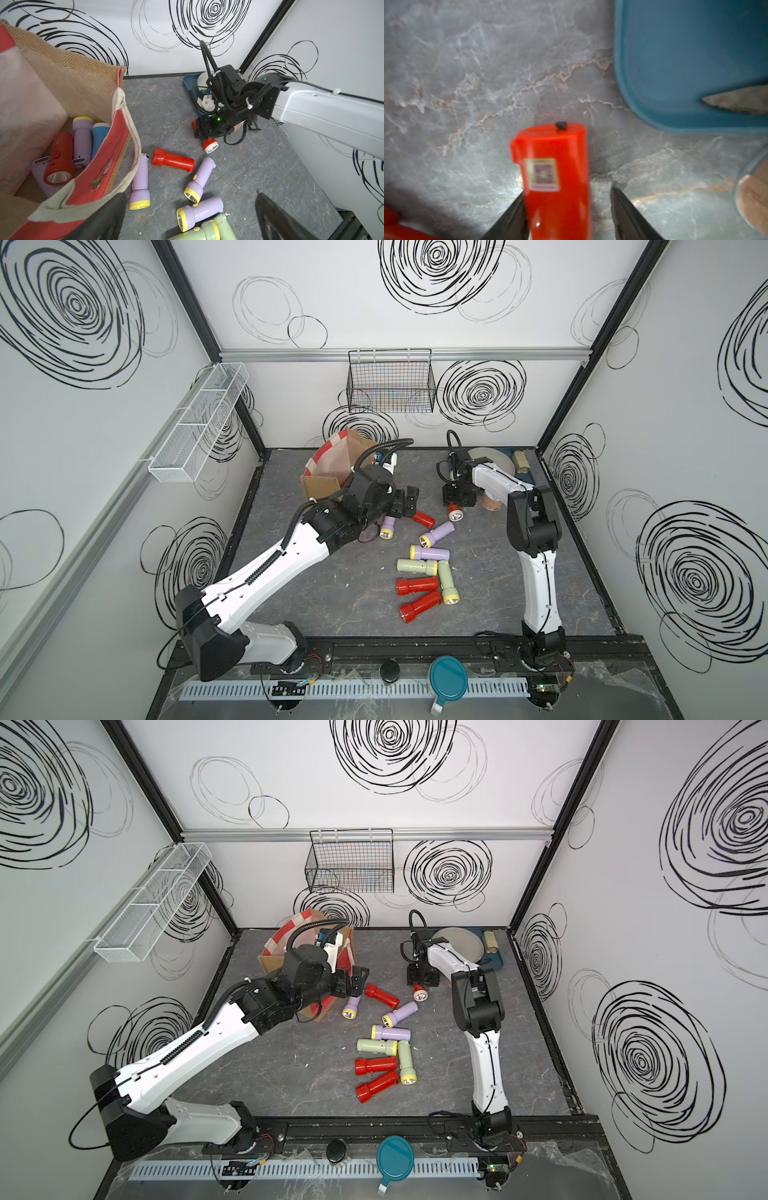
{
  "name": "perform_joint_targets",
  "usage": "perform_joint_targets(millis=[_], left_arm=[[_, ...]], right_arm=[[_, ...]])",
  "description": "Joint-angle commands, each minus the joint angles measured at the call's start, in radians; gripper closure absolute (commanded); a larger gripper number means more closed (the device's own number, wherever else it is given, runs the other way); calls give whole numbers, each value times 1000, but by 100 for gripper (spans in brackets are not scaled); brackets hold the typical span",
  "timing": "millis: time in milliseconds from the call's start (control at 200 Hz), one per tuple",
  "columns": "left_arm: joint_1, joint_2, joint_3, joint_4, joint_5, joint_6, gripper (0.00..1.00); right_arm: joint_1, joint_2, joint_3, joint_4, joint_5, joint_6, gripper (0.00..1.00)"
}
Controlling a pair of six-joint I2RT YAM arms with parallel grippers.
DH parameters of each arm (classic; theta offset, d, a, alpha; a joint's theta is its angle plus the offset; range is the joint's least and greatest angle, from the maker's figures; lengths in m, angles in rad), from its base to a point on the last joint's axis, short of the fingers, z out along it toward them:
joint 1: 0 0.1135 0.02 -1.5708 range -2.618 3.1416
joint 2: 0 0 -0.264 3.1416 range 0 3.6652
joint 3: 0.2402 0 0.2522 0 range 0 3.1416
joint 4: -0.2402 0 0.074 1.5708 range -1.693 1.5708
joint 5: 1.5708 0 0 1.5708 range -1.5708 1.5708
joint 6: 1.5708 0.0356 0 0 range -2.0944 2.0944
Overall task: Put the flashlights into the tote bags
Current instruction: Pick up the flashlight from the center of the board.
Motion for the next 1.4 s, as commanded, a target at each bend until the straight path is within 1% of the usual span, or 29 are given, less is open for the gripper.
perform_joint_targets(millis=[0, 205, 295, 365, 455, 515, 590, 660, 781, 881, 981, 1056, 1131, 1196, 1391], left_arm=[[11, -18, 1, 52, 11, -19, 1], [30, -29, -24, 77, 25, -45, 1], [37, -33, -33, 82, 25, -50, 1], [40, -38, -42, 89, 25, -57, 1], [44, -46, -56, 103, 27, -71, 1], [50, -50, -65, 116, 42, -87, 1], [75, -62, -79, 149, 86, -124, 1], [103, -80, -97, 198, 127, -160, 0], [150, -99, -107, 265, 194, -193, 1], [170, -95, -84, 271, 238, -184, 3], [177, -85, -51, 271, 274, -166, 3], [177, -79, -30, 294, 307, -163, 4], [173, -68, -10, 320, 334, -169, 3], [168, -55, 10, 340, 351, -179, 0], [136, -16, 56, 340, 342, -187, 1]], right_arm=[[-2, 23, -2, -29, 21, -18, 39], [11, 38, -21, -29, 48, -37, 49], [12, 30, -39, -23, 61, -41, 55], [13, 16, -57, -13, 71, -48, 62], [14, -18, -90, 22, 69, -63, 75], [13, -64, -130, 72, 32, -77, 83], [10, -147, -175, 141, -32, -83, 94], [12, -252, -237, 228, -87, -90, 100], [24, -447, -354, 384, -190, -96, 100], [46, -589, -440, 476, -292, -98, 100], [85, -735, -549, 618, -381, -114, 100], [128, -832, -613, 702, -383, -91, 100], [163, -891, -642, 746, -384, -67, 100], [185, -918, -640, 754, -386, -39, 100], [256, -963, -636, 793, -355, 16, 100]])
